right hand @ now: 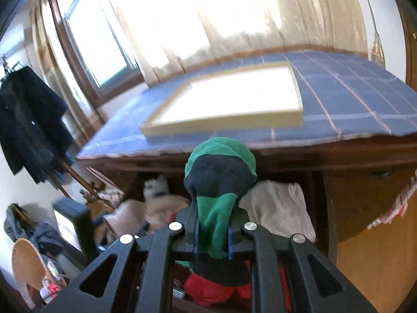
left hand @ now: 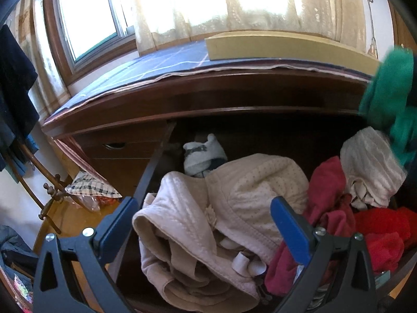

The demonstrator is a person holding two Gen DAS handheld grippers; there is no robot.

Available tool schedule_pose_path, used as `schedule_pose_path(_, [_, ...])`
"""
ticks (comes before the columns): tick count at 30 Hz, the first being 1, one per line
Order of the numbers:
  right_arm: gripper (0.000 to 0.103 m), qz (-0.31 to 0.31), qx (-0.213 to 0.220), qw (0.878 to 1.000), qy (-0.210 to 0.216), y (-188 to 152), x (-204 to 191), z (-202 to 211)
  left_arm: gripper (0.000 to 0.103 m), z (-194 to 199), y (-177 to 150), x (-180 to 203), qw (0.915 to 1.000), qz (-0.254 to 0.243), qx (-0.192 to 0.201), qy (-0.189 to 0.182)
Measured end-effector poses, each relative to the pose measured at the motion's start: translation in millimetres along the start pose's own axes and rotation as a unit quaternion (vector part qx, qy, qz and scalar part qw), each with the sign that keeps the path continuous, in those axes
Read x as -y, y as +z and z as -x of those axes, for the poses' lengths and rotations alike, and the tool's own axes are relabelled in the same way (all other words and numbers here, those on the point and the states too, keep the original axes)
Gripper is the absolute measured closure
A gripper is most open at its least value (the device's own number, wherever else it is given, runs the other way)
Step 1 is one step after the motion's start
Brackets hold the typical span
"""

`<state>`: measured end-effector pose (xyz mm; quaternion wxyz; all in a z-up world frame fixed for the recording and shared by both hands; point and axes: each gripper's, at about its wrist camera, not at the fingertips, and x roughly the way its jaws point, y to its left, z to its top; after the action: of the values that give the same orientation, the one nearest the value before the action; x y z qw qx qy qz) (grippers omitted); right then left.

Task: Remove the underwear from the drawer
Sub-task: 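Carry the sock with the right gripper and drop it into the tray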

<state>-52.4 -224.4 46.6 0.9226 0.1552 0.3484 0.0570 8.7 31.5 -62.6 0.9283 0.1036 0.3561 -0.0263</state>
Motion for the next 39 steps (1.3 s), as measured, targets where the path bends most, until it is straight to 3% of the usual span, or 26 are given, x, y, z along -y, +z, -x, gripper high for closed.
schedule_pose_path(4, [0.087, -0.002, 0.043, 0.999, 0.009, 30.1, -4.6, 18.4, 0.002, -9.6, -5.0, 4.8, 0.9998, -0.006, -0.021, 0.003])
schedule_pose_path(7, [0.087, -0.003, 0.085, 0.996, 0.004, 57.2, -2.3, 26.6, 0.000, -6.9, -5.0, 3.7, 0.9999, 0.001, -0.012, 0.004])
schedule_pose_path(13, [0.087, -0.020, 0.132, 0.991, -0.012, 109.1, 20.7, 5.8, 0.000, -7.7, -5.4, 1.6, 0.9998, 0.009, -0.015, 0.001])
schedule_pose_path(22, [0.087, -0.009, 0.065, 0.993, -0.103, 120.9, 57.3, -95.7, 0.000, -3.1, -7.5, 6.3, 0.9998, -0.007, 0.000, 0.021])
schedule_pose_path(28, [0.087, -0.012, 0.030, 0.991, -0.134, 122.9, 70.6, -125.0, 0.001, -4.5, -6.2, 1.4, 0.9999, 0.011, -0.006, 0.012])
schedule_pose_path(31, [0.086, -0.017, 0.033, 0.990, -0.136, 121.7, 73.3, -124.9, 0.001, -6.5, -5.1, -3.3, 0.9996, 0.027, -0.010, 0.003])
schedule_pose_path(36, [0.073, -0.015, 0.021, 0.991, -0.134, 118.7, 72.7, -120.5, 0.001, -7.8, -5.8, -1.8, 0.9997, 0.021, -0.011, 0.002])
schedule_pose_path(39, [0.045, -0.014, 0.020, 0.992, -0.126, 113.7, 64.4, -103.3, 0.001, -8.5, -5.8, 0.8, 0.9999, 0.013, -0.010, 0.005])
